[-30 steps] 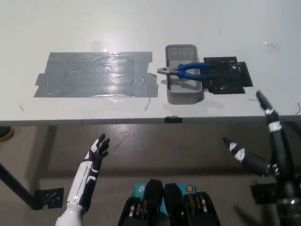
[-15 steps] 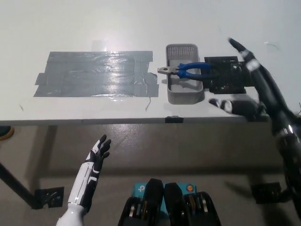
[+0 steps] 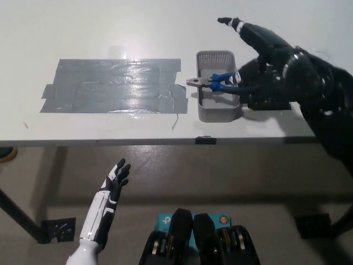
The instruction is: The robot picks the blue plier placed on top of the container and places it on the grey area of the table
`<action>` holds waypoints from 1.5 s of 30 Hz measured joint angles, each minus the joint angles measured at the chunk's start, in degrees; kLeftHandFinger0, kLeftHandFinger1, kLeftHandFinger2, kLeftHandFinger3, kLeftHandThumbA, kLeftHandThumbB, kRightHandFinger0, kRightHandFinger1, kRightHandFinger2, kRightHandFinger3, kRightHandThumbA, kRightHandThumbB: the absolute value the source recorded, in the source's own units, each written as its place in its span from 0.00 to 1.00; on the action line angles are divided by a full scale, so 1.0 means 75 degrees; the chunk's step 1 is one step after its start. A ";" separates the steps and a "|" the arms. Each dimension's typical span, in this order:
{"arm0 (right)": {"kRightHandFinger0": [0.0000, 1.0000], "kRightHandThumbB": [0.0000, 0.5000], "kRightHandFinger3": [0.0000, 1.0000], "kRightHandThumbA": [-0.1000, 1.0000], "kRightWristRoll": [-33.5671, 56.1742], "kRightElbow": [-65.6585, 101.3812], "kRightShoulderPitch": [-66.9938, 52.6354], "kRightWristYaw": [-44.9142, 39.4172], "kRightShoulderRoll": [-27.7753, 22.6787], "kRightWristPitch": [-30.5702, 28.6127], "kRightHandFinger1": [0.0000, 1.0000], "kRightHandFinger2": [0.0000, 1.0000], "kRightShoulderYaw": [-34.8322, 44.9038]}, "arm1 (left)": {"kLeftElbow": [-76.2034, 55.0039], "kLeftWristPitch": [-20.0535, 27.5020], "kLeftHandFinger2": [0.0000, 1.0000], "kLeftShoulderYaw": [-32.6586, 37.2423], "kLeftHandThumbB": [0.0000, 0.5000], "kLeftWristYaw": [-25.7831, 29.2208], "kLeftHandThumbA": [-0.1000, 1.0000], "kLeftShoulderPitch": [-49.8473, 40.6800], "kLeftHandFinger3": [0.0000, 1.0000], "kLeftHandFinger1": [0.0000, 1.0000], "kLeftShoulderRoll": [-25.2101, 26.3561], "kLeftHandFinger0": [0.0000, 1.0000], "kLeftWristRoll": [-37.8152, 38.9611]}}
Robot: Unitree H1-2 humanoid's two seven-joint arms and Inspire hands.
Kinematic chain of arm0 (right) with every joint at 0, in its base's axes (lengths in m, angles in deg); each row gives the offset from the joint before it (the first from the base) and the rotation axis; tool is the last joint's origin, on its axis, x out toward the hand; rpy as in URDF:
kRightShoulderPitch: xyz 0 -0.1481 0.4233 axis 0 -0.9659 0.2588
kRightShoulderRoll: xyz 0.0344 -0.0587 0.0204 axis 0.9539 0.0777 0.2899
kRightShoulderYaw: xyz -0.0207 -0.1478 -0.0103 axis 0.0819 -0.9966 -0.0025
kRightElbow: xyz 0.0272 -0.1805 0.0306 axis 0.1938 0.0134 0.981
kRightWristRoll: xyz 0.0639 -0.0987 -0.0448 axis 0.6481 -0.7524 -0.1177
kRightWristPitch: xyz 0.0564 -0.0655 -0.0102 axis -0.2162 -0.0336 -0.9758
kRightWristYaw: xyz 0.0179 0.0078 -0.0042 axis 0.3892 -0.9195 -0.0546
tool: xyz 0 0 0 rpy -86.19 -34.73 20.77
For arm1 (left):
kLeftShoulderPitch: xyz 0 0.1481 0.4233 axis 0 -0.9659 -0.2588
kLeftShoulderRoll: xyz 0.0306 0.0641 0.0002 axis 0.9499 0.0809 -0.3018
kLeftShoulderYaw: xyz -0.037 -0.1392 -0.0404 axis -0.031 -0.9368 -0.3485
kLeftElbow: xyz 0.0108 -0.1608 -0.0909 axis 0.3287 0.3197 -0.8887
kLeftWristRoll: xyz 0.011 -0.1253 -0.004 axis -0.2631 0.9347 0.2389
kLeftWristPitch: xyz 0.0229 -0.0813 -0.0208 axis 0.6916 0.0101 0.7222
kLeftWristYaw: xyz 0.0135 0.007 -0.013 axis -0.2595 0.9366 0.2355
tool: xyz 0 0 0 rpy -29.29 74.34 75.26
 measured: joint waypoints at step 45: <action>1.00 0.70 1.00 1.00 -0.1417 -0.3448 0.1150 -0.0486 0.1041 0.0088 1.00 1.00 -0.1429 | -0.0083 -0.0043 1.00 0.0018 0.04 -0.0205 1.00 0.0171 1.00 1.00 0.0128 1.00 0.0023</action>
